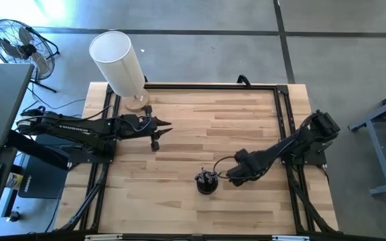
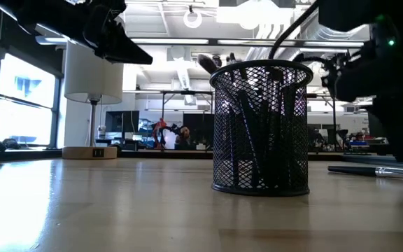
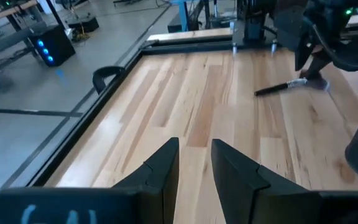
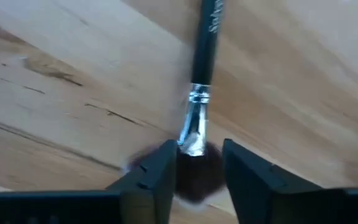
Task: Pick & Place Makeup Supplies
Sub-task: Put the makeup brush into the black makeup holder
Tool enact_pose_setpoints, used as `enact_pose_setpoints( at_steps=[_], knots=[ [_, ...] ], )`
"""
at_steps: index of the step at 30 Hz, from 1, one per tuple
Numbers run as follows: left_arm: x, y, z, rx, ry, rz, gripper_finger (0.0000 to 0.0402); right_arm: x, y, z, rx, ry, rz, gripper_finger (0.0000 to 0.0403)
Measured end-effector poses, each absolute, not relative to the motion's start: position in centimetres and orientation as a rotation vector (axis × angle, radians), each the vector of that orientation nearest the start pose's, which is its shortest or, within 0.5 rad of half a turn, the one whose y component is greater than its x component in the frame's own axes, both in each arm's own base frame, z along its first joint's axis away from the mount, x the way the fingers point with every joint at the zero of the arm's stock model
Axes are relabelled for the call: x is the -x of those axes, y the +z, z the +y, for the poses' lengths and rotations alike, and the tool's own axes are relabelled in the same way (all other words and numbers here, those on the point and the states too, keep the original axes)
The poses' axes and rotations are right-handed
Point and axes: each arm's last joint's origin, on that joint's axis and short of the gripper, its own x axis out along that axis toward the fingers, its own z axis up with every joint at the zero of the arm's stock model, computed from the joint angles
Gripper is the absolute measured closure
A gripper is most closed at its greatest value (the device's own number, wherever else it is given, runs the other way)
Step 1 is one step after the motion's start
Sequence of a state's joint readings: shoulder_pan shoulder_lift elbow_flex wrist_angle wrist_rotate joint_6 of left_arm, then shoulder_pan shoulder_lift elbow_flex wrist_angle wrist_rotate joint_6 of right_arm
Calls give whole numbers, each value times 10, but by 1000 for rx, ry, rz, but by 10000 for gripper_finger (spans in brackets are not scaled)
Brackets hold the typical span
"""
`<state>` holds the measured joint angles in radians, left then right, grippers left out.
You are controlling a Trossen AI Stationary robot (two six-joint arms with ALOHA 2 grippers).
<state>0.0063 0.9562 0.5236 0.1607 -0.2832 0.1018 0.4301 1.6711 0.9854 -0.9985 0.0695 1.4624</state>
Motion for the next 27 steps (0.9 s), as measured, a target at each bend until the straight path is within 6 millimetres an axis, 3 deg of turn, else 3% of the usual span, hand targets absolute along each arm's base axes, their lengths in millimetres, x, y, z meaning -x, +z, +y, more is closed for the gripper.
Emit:
enact_pose_setpoints(
  at_steps=[5, 9, 12, 16, 20, 27],
  knots=[
    [-207, 246, 9, -137, 274, 283, 309, -235, 140, 108, -768, -840, 1440, 238],
    [-207, 246, 9, -137, 274, 282, 309, -226, 125, 106, -847, -785, 1493, 232],
    [-207, 246, 9, -137, 274, 280, 309, -219, 121, 107, -873, -765, 1555, 270],
    [-208, 247, 9, -142, 274, 271, 309, -218, 123, 107, -826, -745, 1587, 373],
    [-208, 248, 9, -234, 262, 270, 309, -223, 142, 104, -756, -763, 1537, 365],
    [-208, 251, 10, -492, 247, 280, 309, -240, 211, 74, -749, -761, 1355, 375]
  ],
)
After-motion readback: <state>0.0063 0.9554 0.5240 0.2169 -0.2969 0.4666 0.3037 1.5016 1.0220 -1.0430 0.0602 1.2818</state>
